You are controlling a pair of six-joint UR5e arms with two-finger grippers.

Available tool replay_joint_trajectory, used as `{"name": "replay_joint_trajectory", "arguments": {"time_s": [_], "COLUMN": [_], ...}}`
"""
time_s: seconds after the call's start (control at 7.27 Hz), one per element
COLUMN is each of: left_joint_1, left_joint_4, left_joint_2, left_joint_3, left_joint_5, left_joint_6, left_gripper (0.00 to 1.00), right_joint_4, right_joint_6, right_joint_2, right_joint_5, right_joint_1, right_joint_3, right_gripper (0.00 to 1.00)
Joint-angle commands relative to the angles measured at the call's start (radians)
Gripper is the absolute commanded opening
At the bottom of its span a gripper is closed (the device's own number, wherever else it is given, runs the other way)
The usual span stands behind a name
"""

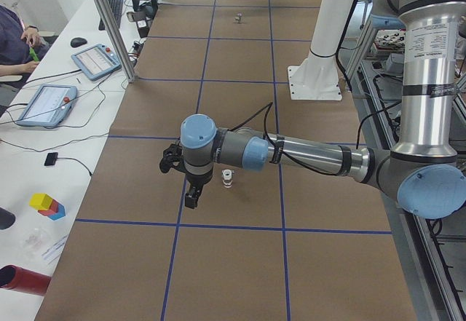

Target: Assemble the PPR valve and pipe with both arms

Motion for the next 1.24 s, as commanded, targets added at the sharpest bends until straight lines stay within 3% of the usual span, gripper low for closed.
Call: {"name": "replay_joint_trajectory", "arguments": {"time_s": [0.0, 0.28, 0.55, 1.1], "left_joint_1": [0.216, 0.316, 0.388, 0.438], "left_joint_4": [-0.02, -0.164, -0.221, -0.373], "left_joint_2": [-0.016, 0.042, 0.053, 0.053], "left_joint_3": [-0.096, -0.095, -0.053, 0.078], "left_joint_5": [0.004, 0.085, 0.147, 0.149], "left_joint_6": [-0.359, -0.481, -0.536, -0.539], "left_gripper": [1.0, 1.0, 1.0, 1.0], "right_joint_4": [0.009, 0.011, 0.009, 0.011], "right_joint_6": [-0.001, -0.001, -0.001, -0.001], "right_joint_2": [-0.002, -0.002, -0.002, -0.007], "right_joint_5": [0.0, 0.0, 0.0, 0.0], "right_joint_1": [0.0, 0.0, 0.0, 0.0], "right_joint_3": [0.002, 0.0, -0.001, -0.001], "right_gripper": [0.99, 0.99, 0.99, 0.99]}}
